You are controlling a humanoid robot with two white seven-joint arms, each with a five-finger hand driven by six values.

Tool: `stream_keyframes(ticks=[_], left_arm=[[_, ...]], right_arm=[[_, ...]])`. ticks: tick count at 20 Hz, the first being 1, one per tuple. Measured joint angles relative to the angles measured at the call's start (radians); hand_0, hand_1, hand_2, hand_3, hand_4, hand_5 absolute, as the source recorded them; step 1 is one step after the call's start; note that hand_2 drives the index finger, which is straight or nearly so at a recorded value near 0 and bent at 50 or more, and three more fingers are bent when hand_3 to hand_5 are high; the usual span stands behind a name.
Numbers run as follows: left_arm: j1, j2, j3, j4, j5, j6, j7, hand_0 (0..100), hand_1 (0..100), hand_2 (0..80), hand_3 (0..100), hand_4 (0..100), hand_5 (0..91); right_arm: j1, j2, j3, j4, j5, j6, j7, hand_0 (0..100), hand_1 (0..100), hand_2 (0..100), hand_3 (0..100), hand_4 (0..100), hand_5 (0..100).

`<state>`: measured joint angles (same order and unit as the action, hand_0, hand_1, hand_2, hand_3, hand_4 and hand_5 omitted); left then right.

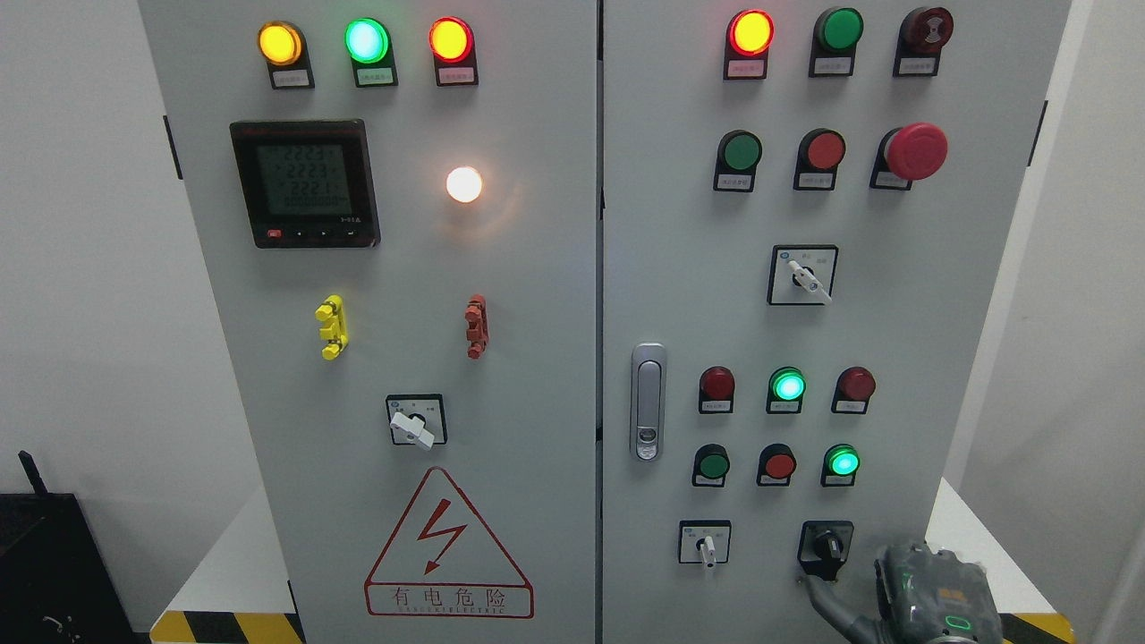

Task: Flip black knob to close circuit
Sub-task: 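Grip the black knob with the right hand and twist it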

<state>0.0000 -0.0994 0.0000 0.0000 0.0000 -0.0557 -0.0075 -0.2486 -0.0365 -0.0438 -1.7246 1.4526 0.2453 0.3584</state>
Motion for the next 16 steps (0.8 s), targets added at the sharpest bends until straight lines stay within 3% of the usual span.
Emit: stream_keyframes(ticks=[16], left_arm=[[0.000, 0.000, 0.000, 0.000, 0.000, 0.000, 0.000, 0, 0, 0.0, 5, 3, 0.0]], right_arm=[[-0.011, -0.005, -0.032, 0.032, -0.032, 0.006, -0.001, 0, 0, 90, 100, 81, 86]])
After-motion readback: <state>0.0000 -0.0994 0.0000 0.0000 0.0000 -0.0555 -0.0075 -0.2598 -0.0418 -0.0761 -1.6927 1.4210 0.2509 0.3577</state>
